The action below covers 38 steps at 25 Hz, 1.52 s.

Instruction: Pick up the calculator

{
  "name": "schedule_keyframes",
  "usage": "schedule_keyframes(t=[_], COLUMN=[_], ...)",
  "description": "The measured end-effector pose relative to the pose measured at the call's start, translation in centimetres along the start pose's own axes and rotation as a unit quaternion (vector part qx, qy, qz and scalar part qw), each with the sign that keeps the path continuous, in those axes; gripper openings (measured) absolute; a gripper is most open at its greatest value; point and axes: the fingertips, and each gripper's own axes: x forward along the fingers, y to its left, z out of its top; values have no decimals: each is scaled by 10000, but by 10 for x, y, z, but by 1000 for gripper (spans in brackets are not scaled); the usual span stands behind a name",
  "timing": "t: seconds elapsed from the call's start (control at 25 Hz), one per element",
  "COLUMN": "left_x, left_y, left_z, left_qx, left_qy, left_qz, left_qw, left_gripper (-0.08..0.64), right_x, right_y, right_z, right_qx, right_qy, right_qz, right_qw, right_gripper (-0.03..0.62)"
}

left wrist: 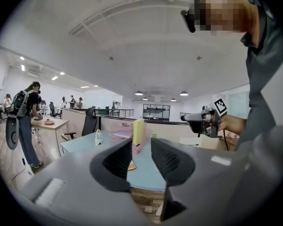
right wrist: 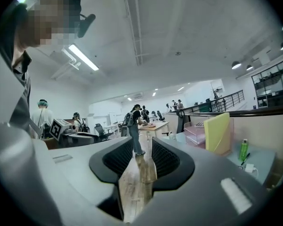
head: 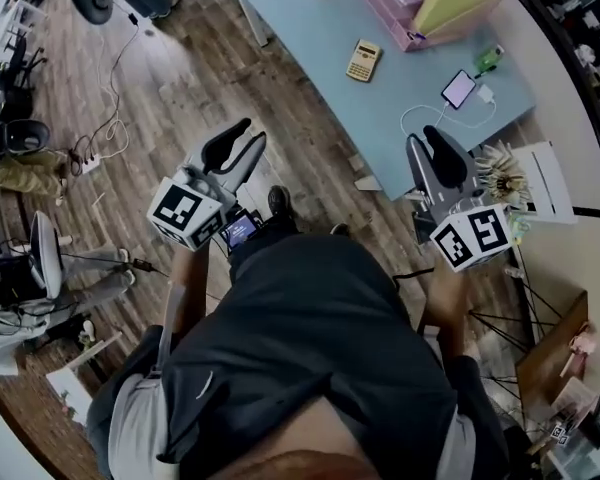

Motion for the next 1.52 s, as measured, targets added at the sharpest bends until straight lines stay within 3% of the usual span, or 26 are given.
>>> schedule_keyframes(t=[0.56,0.8,1.12,1.28,1.52], left_x=[38,48,72,73,72], left_y=[83,104,125,135,159], left_z=[7,11,3,7,2], left_qx=[58,-118,77,45,-170], left_qy=[-52,-15,-58,-117,-63], left_qz=[-977,-1515,-1973,-2094,-1958], left_qw=[9952,9884,9803,9777,9805], left_gripper=[132,132,132,132,132], right_x=[62,74,83,92,120], right_y=[12,20,16,17,14], right_z=[9,14,11,10,11], right_qx=[-38,-75,-44,-45,-56], right_qy=[-76,-90,-15,61,153], right_qz=[-890,-1419,-1864,-2019,-1927], right_qw=[9960,9898,9825,9794,9811], right_gripper=[110,110,110,110,110])
